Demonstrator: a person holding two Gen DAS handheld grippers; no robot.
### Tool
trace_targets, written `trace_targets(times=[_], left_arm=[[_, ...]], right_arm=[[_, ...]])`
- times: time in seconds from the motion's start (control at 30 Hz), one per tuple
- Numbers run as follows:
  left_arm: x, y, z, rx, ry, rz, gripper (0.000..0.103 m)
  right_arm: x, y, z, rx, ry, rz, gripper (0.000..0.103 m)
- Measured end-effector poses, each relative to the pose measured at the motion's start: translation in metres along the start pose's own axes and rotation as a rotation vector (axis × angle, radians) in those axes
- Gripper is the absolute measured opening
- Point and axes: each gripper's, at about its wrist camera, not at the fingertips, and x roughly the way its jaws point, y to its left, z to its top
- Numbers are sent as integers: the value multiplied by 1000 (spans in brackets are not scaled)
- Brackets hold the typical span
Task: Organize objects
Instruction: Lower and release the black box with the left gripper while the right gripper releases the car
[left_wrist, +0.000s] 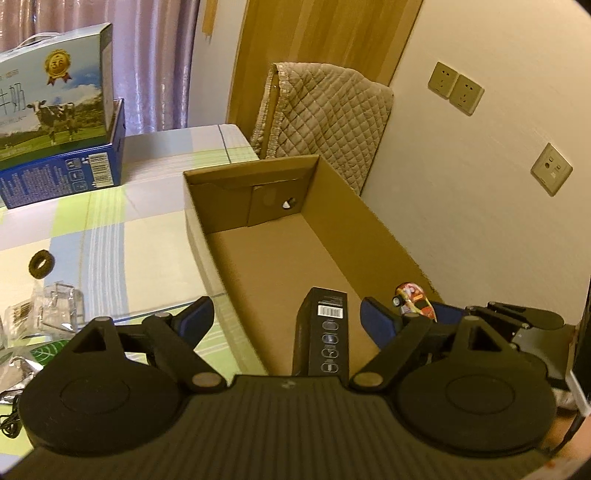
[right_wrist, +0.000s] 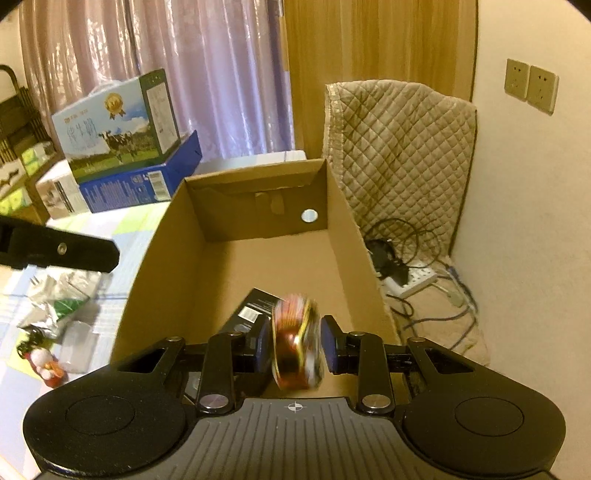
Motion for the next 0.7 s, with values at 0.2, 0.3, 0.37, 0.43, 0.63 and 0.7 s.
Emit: trace_targets(times=[0.2,0.3,0.37,0.43,0.63,0.7], left_arm=[[-9,9,-6,4,-8,18,83],[-16,16,-11,-8,-12,25,83],[-22,20,-14,-14,-13,30,83],[-28,23,-17,-19,-16,35,83],[-61,30,-32,-23,-45,48,84],[-75,33,-39,-21,-57,55,84]], right_arm=[[-9,1,0,7,-18,-12,58],[-18,4,-2,3,-21,-14,58],[-26,9,-3,3,-24,-14,58],[-35,15,-6,-2,-28,-13,58],[-68,41,-12,0,-46,7,58],[-79,53,-14,-4,-53,16,58]])
